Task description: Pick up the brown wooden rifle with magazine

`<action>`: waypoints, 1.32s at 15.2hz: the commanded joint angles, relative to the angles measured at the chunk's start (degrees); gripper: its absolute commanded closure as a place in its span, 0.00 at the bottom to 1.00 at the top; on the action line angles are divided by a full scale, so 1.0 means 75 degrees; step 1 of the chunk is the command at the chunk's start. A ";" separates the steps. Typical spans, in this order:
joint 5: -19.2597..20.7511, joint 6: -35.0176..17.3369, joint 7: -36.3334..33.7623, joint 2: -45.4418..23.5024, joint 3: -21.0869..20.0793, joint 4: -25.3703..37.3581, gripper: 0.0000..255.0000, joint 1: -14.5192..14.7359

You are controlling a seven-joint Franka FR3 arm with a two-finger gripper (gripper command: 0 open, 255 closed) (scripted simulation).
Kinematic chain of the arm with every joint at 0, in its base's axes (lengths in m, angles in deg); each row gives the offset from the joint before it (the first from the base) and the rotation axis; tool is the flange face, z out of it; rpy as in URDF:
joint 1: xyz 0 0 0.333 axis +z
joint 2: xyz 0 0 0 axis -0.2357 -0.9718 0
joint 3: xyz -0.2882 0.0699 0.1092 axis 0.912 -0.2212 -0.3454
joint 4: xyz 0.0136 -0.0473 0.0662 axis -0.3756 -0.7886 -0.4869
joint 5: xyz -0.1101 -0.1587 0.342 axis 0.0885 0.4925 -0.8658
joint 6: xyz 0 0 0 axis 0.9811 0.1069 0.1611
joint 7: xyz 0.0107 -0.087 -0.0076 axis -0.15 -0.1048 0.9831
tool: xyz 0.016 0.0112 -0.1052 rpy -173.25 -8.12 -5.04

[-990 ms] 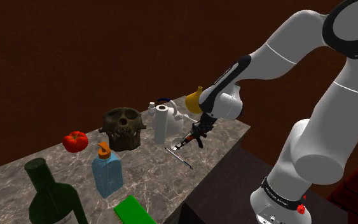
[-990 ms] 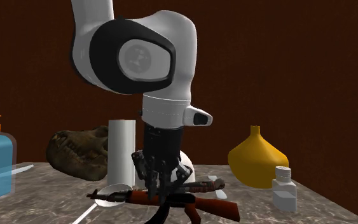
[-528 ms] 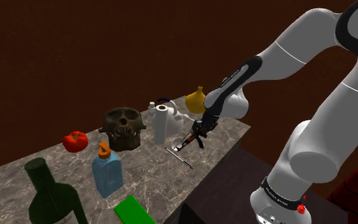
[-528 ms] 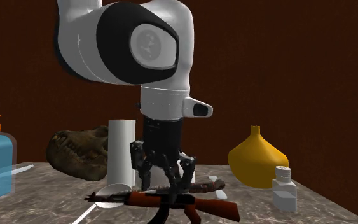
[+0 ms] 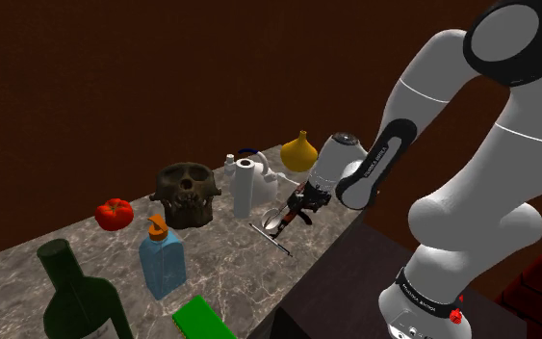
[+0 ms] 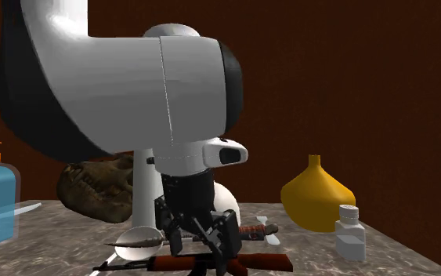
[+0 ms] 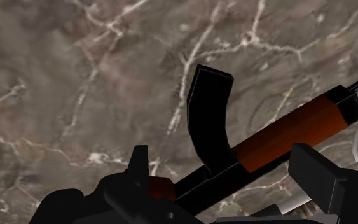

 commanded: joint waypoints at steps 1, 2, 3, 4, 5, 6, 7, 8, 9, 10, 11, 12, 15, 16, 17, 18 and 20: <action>0.3013 -0.0014 -0.2319 -0.0387 0.0381 0.0337 0.00 -0.0109; 0.2929 -0.0030 -0.2254 -0.0376 0.0637 0.0323 0.00 0.0161; 0.2924 -0.0031 -0.2250 -0.0376 0.0655 0.0323 0.00 0.0180; 0.2979 -0.0032 -0.2282 -0.0391 0.0679 0.0336 1.00 0.0183; 0.3011 -0.0036 -0.2309 -0.0388 0.0690 0.0331 1.00 0.0188; 0.2784 -0.0035 -0.2131 -0.0347 0.0602 0.0291 1.00 0.0146; 0.3038 -0.0046 -0.2336 -0.0362 0.0704 0.0304 1.00 0.0199; 0.2814 -0.0067 -0.2136 -0.0298 0.0625 0.0229 1.00 0.0137; 0.2819 -0.0061 -0.2173 -0.0287 0.0614 0.0222 1.00 0.0158; 0.2969 -0.0061 -0.2293 -0.0311 0.0668 0.0248 1.00 0.0184; 0.2682 -0.0084 -0.2023 -0.0253 0.0584 0.0175 1.00 0.0112; 0.2001 -0.0102 -0.1431 -0.0154 0.0376 0.0058 1.00 -0.0013; -0.0571 -0.0050 0.0509 0.0146 -0.0269 -0.0167 1.00 -0.0038; -0.2650 0.0019 0.2059 0.0388 -0.0371 -0.0319 1.00 0.0379; -0.3885 0.0156 0.2962 0.0582 -0.0235 -0.0364 1.00 0.0840; -0.4091 0.0314 0.3116 0.0741 0.0511 -0.0377 1.00 0.1639; -0.4615 0.0634 0.3498 0.1075 0.0960 -0.0393 1.00 0.2226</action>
